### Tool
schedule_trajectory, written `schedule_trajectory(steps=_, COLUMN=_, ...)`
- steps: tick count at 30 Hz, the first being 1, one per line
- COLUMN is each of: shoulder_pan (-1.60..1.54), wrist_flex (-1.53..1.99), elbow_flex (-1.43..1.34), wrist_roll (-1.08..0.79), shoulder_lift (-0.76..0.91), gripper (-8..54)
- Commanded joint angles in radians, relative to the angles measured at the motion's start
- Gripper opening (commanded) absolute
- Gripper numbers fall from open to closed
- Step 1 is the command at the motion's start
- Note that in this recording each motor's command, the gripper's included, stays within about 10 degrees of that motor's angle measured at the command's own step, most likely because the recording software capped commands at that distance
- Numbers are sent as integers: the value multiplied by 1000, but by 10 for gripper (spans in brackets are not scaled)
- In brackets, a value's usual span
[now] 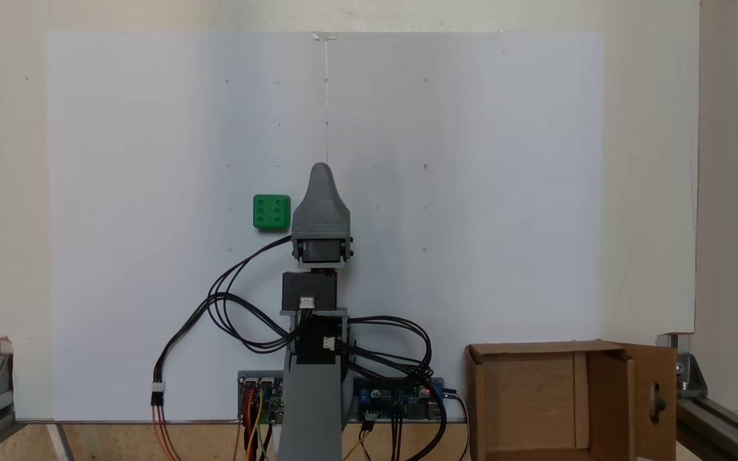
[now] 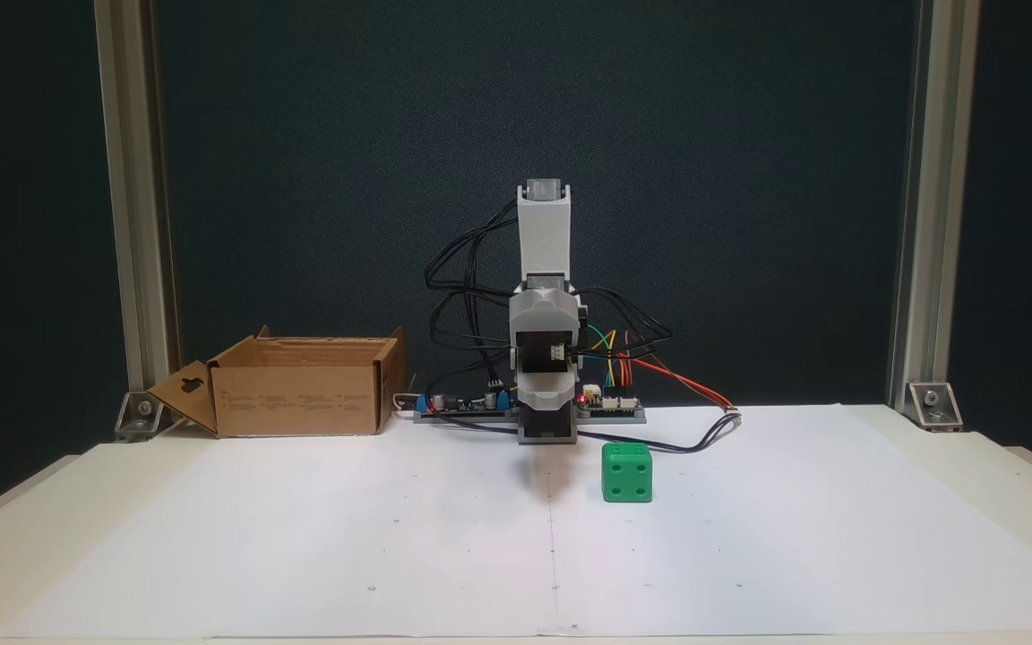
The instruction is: Grasp a green dice and put it in the bin.
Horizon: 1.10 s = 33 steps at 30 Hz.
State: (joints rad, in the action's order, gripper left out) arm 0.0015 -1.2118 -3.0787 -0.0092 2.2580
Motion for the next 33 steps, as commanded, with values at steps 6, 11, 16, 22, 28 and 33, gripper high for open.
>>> schedule_trajectory(steps=6, shoulder_pan=20, wrist_flex=-272, elbow_flex=-46, wrist_roll=32, shoulder_lift=107, gripper=450)
schedule_trajectory(steps=11, shoulder_pan=20, wrist_flex=-275, elbow_flex=-46, wrist_roll=31, shoulder_lift=107, gripper=450)
schedule_trajectory(steps=16, shoulder_pan=20, wrist_flex=-273, elbow_flex=-46, wrist_roll=31, shoulder_lift=106, gripper=450)
schedule_trajectory(steps=22, shoulder_pan=20, wrist_flex=-267, elbow_flex=-46, wrist_roll=31, shoulder_lift=106, gripper=450)
schedule_trajectory(steps=28, shoulder_pan=21, wrist_flex=-244, elbow_flex=-46, wrist_roll=26, shoulder_lift=104, gripper=450)
schedule_trajectory(steps=33, shoulder_pan=20, wrist_flex=-244, elbow_flex=-46, wrist_roll=28, shoulder_lift=104, gripper=450)
